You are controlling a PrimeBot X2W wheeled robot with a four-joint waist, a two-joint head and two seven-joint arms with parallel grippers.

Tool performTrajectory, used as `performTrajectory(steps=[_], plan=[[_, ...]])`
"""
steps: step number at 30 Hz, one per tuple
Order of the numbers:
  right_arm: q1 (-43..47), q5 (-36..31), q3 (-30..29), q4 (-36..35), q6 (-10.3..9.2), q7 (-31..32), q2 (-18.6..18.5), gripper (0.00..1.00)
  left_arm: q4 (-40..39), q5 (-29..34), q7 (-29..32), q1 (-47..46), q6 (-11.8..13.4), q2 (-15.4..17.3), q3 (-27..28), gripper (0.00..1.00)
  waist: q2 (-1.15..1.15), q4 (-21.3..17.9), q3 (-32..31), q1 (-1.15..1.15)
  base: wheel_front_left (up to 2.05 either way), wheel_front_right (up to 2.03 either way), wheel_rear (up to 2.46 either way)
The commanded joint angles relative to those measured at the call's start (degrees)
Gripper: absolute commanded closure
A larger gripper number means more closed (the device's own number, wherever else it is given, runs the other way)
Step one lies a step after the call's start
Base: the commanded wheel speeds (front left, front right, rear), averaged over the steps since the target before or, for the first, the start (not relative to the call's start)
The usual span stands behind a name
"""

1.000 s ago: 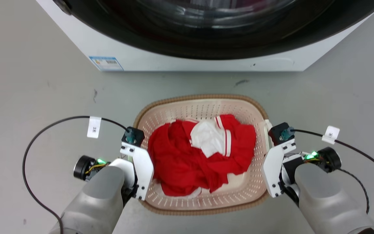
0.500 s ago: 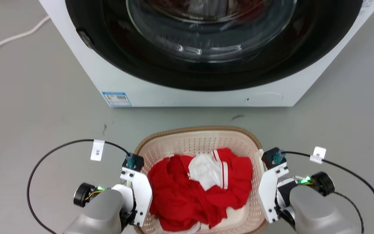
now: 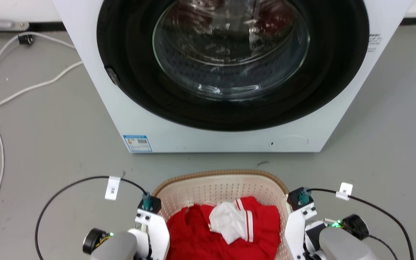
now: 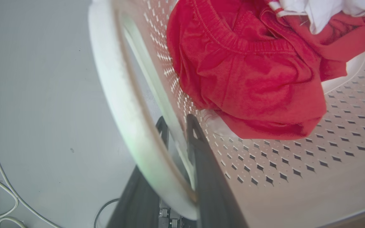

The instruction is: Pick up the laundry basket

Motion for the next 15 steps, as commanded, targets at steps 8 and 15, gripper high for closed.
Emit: performTrajectory(steps=[8,15], plan=[[2.3,3.5,3.7,-0.9,0.18,1.4,1.1,1.0,-1.1,-2.9,2.8,3.3,-0.6,-0.9,-2.6,1.0,0.0,-0.2,-5.1,0.01,0.0,0.0,0.0],[2.5,5.2,5.6,-0.6,0.18,1.9,1.1,1.0,-1.1,-4.4,3.2,3.8,-0.6,-0.2,-3.9,1.0,0.0,-0.1,-6.4,0.01,0.0,0.0,0.0]])
